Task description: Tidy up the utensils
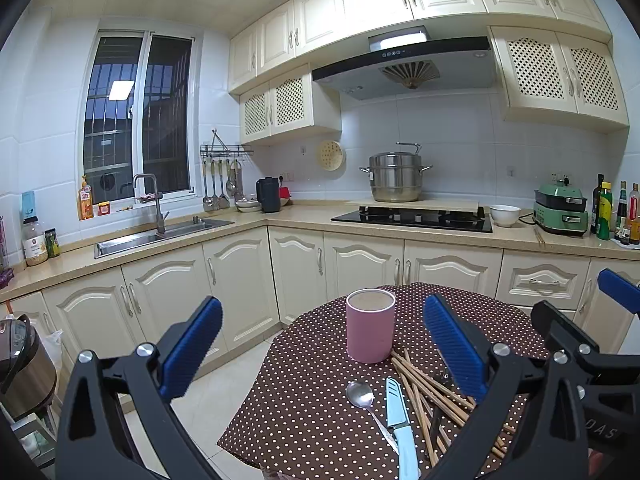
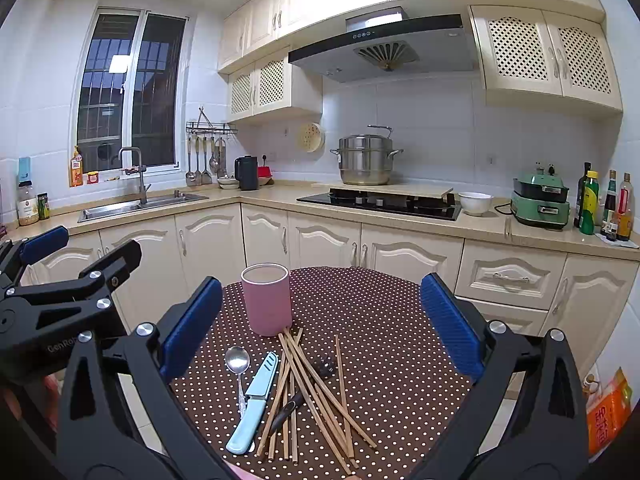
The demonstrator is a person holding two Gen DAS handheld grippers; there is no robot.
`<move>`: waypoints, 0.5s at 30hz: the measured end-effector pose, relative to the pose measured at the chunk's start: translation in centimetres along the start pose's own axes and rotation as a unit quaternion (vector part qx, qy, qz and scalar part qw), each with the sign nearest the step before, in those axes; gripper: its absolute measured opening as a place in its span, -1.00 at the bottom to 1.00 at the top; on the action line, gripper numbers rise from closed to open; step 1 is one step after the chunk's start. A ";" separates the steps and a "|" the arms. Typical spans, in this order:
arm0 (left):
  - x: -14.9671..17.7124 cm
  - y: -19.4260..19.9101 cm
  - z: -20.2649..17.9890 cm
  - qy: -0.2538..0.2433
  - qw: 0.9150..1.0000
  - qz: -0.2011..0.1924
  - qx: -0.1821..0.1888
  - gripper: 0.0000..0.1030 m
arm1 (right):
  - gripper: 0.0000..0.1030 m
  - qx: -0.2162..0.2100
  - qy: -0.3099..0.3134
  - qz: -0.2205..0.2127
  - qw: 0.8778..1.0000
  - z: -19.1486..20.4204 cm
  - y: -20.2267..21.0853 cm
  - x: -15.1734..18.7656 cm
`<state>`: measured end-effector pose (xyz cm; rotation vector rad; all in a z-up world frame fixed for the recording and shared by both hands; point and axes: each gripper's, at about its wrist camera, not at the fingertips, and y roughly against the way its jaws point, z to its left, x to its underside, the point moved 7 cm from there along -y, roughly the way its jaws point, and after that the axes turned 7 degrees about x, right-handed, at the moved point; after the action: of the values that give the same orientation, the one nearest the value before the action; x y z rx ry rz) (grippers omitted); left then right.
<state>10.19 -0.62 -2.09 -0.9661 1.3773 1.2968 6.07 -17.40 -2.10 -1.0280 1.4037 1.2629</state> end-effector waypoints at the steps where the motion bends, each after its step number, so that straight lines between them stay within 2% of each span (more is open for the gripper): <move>1: 0.0 0.0 0.0 -0.001 1.000 0.000 0.000 0.92 | 0.88 0.000 0.000 0.000 1.000 0.0 0.0 0.0; 15: 0.0 0.2 0.0 -0.001 1.000 0.000 0.000 0.92 | 0.88 -0.001 -0.002 0.001 1.000 0.1 0.0 0.2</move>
<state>10.02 -0.62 -2.08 -0.9645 1.3753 1.2978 6.03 -17.29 -2.28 -1.0263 1.4011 1.2671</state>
